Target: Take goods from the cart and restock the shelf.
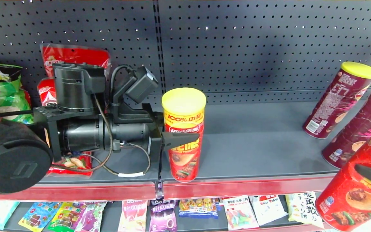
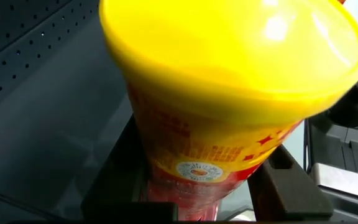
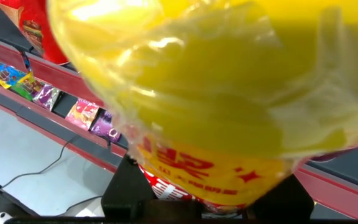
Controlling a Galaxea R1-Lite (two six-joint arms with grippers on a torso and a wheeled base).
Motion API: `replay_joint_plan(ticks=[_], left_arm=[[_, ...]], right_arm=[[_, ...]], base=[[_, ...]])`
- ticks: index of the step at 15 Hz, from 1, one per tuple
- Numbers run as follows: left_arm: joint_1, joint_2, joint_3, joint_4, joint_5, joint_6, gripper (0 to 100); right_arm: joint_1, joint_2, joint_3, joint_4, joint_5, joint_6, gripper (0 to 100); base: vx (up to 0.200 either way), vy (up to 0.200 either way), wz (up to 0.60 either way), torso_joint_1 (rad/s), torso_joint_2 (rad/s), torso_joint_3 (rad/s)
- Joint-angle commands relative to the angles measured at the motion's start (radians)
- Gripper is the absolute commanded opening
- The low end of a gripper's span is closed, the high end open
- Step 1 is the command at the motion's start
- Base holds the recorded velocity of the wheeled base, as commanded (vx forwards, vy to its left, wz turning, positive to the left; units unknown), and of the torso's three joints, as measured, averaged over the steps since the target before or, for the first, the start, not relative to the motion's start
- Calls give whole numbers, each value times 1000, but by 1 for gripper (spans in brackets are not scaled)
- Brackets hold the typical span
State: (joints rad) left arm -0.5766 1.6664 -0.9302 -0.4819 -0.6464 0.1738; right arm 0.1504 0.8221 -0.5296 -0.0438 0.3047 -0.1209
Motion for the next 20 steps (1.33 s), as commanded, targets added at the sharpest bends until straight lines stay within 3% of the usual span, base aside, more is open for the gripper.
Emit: replay_joint_plan(ticks=[1,2,7,12,16,20], left_arm=[[-2,3,2,2,2,1,0],[-3,9,2,-1,8,3,100],[0,-17,48,-3,25,1,100],[60,-157,255,-4,37,0,100],[115,-249,366,-3,37,-2,100],[147,-306,415,-3,39,-2,100]], right_arm=[[3,34,-27,-2,1,-2,0],[8,66,-64,-2,1,-3,0],[129,258,-248,-2,1,-8,0],[244,565,-507,-62,2,-10,0],[276,747,-667,-74,83,-19,0],[287,917,-823,-74,172,-99,0]], base=[[0,0,0,0,0,0],[0,0,0,0,0,0],[0,0,0,0,0,0],[0,0,0,0,0,0],[0,0,0,0,0,0],[0,0,0,0,0,0]])
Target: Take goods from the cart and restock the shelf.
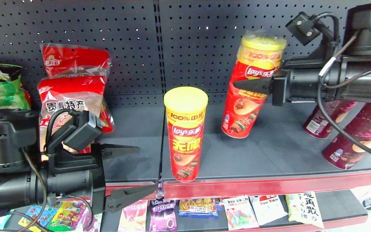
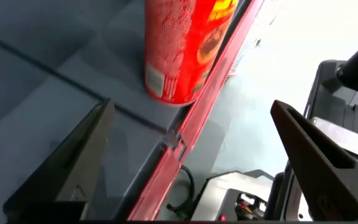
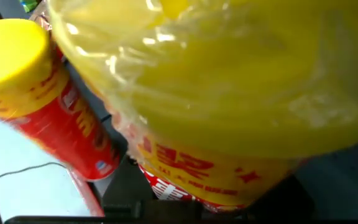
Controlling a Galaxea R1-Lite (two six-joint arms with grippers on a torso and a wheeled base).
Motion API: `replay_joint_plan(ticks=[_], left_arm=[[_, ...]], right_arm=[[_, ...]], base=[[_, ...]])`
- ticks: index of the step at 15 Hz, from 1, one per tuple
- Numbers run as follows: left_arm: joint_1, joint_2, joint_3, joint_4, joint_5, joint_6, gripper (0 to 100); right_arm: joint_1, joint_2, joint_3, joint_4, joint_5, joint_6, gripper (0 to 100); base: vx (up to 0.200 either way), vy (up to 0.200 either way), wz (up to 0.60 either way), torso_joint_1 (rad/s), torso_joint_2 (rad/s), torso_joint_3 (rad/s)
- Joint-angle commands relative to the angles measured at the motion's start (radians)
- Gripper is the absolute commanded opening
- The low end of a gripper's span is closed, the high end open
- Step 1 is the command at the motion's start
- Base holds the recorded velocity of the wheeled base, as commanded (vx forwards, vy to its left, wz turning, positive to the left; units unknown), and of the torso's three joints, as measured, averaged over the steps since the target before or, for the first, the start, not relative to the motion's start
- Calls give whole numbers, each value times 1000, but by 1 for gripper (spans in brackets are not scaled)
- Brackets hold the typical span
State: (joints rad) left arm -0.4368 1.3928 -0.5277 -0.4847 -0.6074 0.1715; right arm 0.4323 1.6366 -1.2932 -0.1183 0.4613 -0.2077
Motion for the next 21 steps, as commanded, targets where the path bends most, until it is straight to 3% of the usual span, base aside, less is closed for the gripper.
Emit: replay_joint_plan(ticks=[1,9,11,21], left_arm=[[7,-40,18,0,0,-1,100],[21,-57,23,0,2,-1,100],[21,-57,21,0,5,-15,100],[23,-55,18,0,15,-15,100]], right_arm=[[8,141,-94,0,31,-13,0],[71,344,-287,-43,22,-26,0],[75,367,-307,-43,25,-27,0],[140,393,-324,-43,25,-29,0]], base=[[0,0,0,0,0,0],[0,0,0,0,0,0],[0,0,0,0,0,0],[0,0,0,0,0,0]])
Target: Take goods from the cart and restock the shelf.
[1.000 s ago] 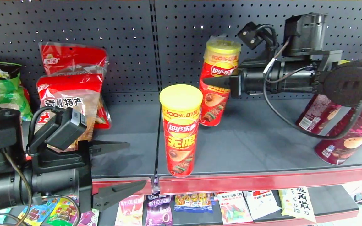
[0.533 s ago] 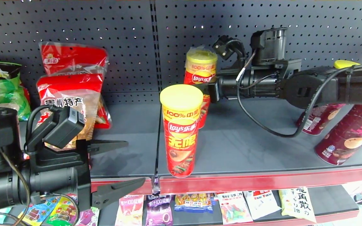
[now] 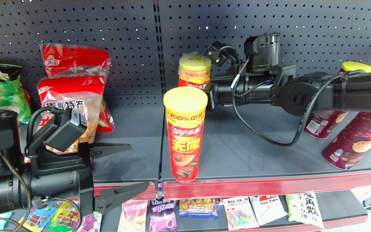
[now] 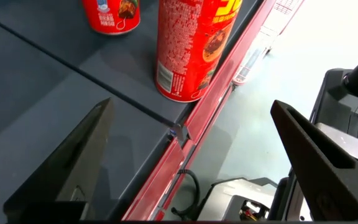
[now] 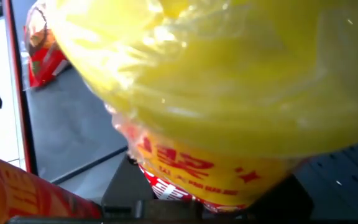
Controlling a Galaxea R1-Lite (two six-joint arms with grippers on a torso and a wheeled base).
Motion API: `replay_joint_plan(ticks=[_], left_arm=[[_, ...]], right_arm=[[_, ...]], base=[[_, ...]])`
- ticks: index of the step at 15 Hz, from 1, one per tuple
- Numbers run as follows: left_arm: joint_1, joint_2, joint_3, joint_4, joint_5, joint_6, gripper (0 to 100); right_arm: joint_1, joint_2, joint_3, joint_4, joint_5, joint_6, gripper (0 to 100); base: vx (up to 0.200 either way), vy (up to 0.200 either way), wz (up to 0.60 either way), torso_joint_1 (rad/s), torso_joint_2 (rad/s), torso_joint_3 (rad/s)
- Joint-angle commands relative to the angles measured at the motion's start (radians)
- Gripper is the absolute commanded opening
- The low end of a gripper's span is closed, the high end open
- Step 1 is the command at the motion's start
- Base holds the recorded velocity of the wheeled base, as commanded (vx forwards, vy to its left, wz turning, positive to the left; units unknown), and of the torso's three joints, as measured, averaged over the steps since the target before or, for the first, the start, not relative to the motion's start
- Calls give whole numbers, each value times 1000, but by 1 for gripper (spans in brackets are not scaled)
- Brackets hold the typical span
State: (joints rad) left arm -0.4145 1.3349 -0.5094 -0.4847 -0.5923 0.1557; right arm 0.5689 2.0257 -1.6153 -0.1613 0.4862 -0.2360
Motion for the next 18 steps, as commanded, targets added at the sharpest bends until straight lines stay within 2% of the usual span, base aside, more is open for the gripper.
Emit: replay_joint_plan(ticks=[1,12,13,18], left_arm=[[0,3,0,0,0,1,100],[0,7,0,0,0,-1,100],[0,10,-1,0,0,-1,100],[0,17,-5,0,0,-1,100]], right_arm=[[2,5,-1,0,0,-2,0],[-23,2,15,0,0,-5,0],[-23,1,26,0,0,-5,100],[-27,-18,55,0,-5,-3,100]], base=[[0,0,0,0,0,0],[0,0,0,0,0,0],[0,0,0,0,0,0],[0,0,0,0,0,0]])
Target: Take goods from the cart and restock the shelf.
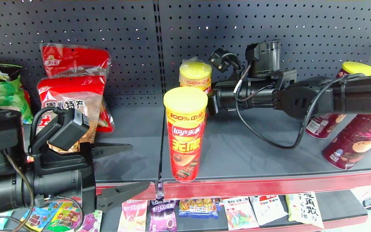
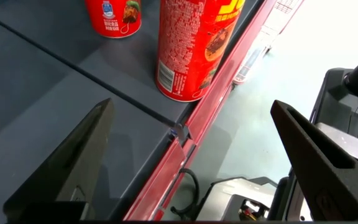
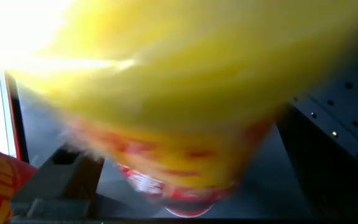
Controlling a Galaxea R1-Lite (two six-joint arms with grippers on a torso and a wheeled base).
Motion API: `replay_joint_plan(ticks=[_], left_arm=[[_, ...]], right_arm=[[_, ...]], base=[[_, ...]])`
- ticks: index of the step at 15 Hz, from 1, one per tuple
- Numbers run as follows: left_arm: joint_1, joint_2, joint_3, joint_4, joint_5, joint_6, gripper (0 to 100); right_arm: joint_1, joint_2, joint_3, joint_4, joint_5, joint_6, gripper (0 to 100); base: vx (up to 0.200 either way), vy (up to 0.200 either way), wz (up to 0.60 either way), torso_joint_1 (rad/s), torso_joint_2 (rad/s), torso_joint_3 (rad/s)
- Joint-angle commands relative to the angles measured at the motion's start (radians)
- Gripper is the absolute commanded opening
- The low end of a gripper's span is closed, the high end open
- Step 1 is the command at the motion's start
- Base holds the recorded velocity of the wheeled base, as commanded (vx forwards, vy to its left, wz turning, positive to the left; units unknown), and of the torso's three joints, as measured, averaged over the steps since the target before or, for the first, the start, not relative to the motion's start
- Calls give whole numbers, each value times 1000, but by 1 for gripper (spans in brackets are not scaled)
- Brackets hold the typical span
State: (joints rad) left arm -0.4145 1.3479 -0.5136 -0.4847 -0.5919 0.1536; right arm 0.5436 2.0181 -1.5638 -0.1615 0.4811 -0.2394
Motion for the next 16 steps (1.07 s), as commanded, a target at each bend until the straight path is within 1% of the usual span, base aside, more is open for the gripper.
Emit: replay_joint_plan(ticks=[1,3,5,6,9,10,12,13,14,15,16], left_arm=[[0,8,0,0,0,-8,100],[3,8,-3,0,0,-17,100],[23,10,-3,0,0,-16,100],[31,10,-5,0,4,-16,100],[43,20,-9,0,34,-16,100],[52,34,-23,-2,35,-14,100],[52,60,-51,0,43,-14,100],[52,79,-57,-2,57,-12,100],[51,93,-55,-2,55,-9,100],[49,100,-54,-2,55,-8,100],[43,114,-51,-2,57,-8,100]], right_arm=[[-4,-29,21,0,-6,0,100],[-10,-88,77,0,-10,2,100],[-27,-160,160,0,-62,3,100],[-40,-196,203,-1,-84,3,100],[-57,-306,327,0,-96,5,100],[-57,-394,413,0,-121,3,100],[-53,-498,522,0,-159,5,100],[-53,-578,613,0,-165,5,100],[-51,-653,697,0,-165,6,100],[-51,-699,745,0,-164,5,100],[-50,-792,843,0,-159,8,100]], base=[[0,0,0,0,0,0],[0,0,0,0,0,0],[0,0,0,0,0,0],[0,0,0,0,0,0],[0,0,0,0,0,0],[0,0,0,0,0,0],[0,0,0,0,0,0],[0,0,0,0,0,0],[0,0,0,0,0,0],[0,0,0,0,0,0],[0,0,0,0,0,0]])
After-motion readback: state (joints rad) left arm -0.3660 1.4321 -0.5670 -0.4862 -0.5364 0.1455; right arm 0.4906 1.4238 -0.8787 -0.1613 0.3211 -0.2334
